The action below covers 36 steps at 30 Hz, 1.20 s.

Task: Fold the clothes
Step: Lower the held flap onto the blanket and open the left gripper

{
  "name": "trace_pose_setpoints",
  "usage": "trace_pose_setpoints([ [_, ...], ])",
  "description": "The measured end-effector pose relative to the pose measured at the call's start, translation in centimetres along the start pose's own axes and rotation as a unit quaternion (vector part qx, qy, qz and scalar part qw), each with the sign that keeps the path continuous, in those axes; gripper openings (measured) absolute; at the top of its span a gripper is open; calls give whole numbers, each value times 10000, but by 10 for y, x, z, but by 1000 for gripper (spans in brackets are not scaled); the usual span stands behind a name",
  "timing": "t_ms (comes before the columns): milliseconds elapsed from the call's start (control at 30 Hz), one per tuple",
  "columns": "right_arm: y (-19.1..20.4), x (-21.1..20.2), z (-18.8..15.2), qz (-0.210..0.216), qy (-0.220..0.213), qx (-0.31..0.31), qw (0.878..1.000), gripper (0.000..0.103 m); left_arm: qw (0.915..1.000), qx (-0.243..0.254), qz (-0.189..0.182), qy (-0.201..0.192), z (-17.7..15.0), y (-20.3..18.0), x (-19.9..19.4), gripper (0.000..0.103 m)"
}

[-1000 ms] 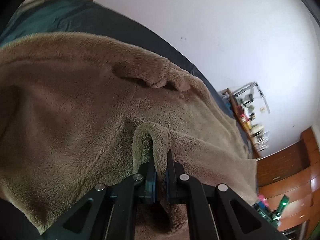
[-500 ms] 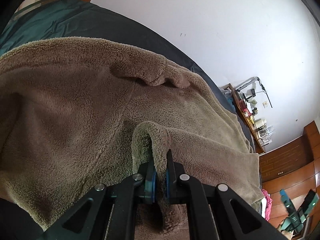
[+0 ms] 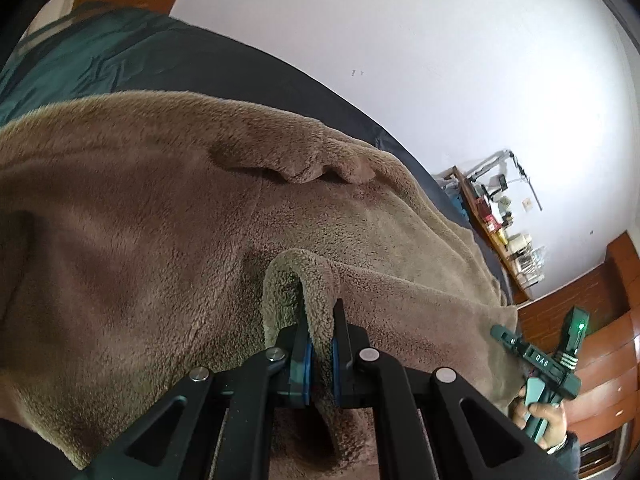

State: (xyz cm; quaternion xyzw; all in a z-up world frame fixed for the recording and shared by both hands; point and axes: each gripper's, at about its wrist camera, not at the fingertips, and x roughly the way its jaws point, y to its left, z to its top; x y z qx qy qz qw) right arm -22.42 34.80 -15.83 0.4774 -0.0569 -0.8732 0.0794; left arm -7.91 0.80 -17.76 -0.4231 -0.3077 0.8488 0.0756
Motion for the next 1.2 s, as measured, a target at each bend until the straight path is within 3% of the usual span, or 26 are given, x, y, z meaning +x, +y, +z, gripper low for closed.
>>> trace_pose_setpoints([
  [233, 13, 9, -3, -619, -68, -628, 9961, 89, 9964, 718, 442, 93, 2, -15, 7, 7],
  [367, 21, 11, -6, -847, -73, -866, 9926, 89, 9964, 703, 386, 279, 2, -14, -7, 8],
  [500, 26, -9, -14, -936, -55, -796, 9924, 89, 9963, 736, 444, 94, 6, -14, -26, 11],
  [667, 47, -47, -42, -694, -340, -1071, 9912, 90, 9933, 988, 587, 90, 5, -20, -32, 12],
  [800, 50, -35, -59, -715, 36, -1367, 9880, 90, 9898, 1085, 781, 486, -1, -16, -12, 12],
  [967, 27, -25, -70, -447, 166, -1135, 9924, 92, 9938, 894, 578, 330, 4, -10, -25, 12],
  [1133, 37, -29, -73, -752, 166, -1169, 9901, 93, 9924, 955, 762, 138, 6, -15, -35, 14],
  [1200, 47, -42, -75, -744, -6, -1140, 9907, 93, 9932, 949, 676, 27, 6, -17, -43, 14],
])
